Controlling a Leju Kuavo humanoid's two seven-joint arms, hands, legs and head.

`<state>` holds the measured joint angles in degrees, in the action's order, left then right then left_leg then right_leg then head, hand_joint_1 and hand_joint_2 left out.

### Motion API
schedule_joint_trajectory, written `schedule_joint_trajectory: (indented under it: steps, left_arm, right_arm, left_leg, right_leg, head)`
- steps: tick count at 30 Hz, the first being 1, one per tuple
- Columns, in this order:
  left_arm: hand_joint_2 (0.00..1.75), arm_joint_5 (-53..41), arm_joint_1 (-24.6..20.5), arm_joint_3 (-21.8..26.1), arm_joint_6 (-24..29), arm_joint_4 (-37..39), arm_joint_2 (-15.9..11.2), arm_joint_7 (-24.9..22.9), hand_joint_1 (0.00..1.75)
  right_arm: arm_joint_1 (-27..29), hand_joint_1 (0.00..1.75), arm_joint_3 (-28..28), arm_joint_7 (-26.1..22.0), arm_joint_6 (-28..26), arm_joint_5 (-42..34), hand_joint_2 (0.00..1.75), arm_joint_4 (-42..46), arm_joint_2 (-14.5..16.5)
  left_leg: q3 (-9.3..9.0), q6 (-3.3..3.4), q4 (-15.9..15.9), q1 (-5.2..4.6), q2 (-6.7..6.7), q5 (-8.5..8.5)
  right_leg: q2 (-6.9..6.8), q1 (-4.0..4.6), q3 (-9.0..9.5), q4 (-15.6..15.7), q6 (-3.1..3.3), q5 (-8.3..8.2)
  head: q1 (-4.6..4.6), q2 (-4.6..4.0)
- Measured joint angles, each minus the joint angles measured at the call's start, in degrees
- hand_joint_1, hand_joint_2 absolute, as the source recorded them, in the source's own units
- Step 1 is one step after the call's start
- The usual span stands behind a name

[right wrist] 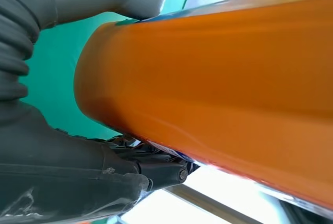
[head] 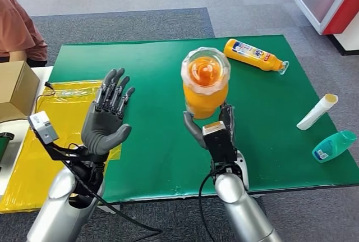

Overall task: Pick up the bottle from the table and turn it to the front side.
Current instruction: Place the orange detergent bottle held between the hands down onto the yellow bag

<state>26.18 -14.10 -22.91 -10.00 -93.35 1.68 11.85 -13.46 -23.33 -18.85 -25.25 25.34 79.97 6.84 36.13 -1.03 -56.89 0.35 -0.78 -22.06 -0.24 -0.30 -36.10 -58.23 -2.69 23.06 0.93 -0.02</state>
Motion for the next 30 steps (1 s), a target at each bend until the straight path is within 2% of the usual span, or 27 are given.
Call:
schedule_joint_trajectory:
  steps: [7,12,23,30]
  left_arm:
    - [1.75,1.89,-2.66,-4.18,-3.43,2.15,-0.06,-2.08,0.00]
    - [1.75,1.39,-4.20,-6.16,-3.79,3.19,-0.28,-2.87,0.00]
    - [1.75,-7.21,-7.63,-7.44,0.00,4.29,-1.11,-3.34,0.00]
    - [1.75,-9.06,-8.00,-7.52,0.22,4.29,-1.44,-3.34,0.00]
  right_arm:
    - [-1.29,1.75,-2.45,0.15,-3.52,5.87,1.75,-2.94,0.50]
    - [-1.60,1.75,-3.63,0.69,-5.49,9.69,1.75,-4.20,0.60]
    - [-1.02,1.75,-7.25,4.68,-12.91,25.65,1.75,-5.45,0.77]
    - [-0.85,1.75,-8.15,6.93,-14.59,30.20,1.75,-5.50,0.77]
  left_leg:
    - [0.01,0.00,0.00,0.00,0.00,-0.01]
    - [0.01,0.00,0.00,0.00,0.00,-0.01]
    - [0.01,-0.01,0.00,0.00,0.00,0.00]
    - [0.00,0.00,0.00,0.00,0.00,0.00]
  right_leg:
    - [0.00,0.00,0.00,0.00,0.00,0.00]
    - [0.00,0.00,-0.01,0.00,0.00,0.00]
    - [0.00,0.00,-0.01,-0.01,0.00,0.00]
    - [0.00,0.00,-0.01,-0.01,0.00,0.00]
  head:
    - [0.01,0.00]
    - [0.00,0.00]
    - [0.01,0.00]
    - [0.01,0.00]
